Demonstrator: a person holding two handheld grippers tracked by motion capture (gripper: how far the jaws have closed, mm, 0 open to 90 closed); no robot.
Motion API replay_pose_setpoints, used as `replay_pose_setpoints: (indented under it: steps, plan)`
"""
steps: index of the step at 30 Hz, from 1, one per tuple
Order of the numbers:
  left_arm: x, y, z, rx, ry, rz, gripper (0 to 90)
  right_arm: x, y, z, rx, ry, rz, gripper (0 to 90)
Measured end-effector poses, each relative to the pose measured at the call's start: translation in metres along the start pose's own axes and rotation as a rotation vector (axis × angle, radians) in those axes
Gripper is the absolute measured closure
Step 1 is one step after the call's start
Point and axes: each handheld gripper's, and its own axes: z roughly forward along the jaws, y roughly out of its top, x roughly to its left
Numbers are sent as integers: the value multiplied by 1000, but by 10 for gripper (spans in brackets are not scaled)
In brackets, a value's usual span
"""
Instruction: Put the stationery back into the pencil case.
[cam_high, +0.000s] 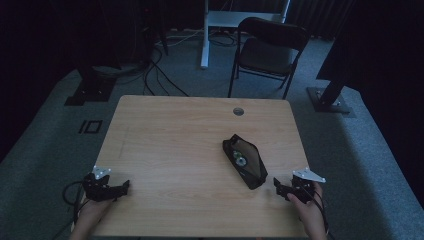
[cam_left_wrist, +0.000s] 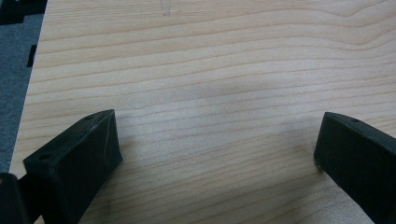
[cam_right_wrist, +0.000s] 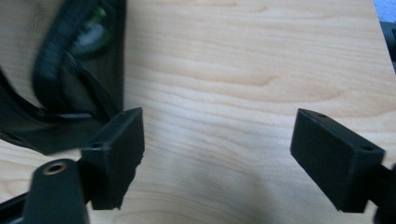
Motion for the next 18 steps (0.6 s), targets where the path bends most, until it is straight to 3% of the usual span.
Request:
replay_pose_setpoints:
  steps: [4,6,9,13,18]
  plan:
    - [0,0,0,1,-1,1,5,-2,-5,6,46,-50,4,159]
    - [0,0,0,1,0,1,6,-3,-7,8,50,-60,30,130]
    - [0,0,0,1,-1,1,5,-3,-9,12,58,-92,28,136]
    - [0,0,0,0,0,1,5,1,-12,18,73,-93,19,132]
    - [0,0,0,0,0,0,5,1,-10,21,70,-87,49,128]
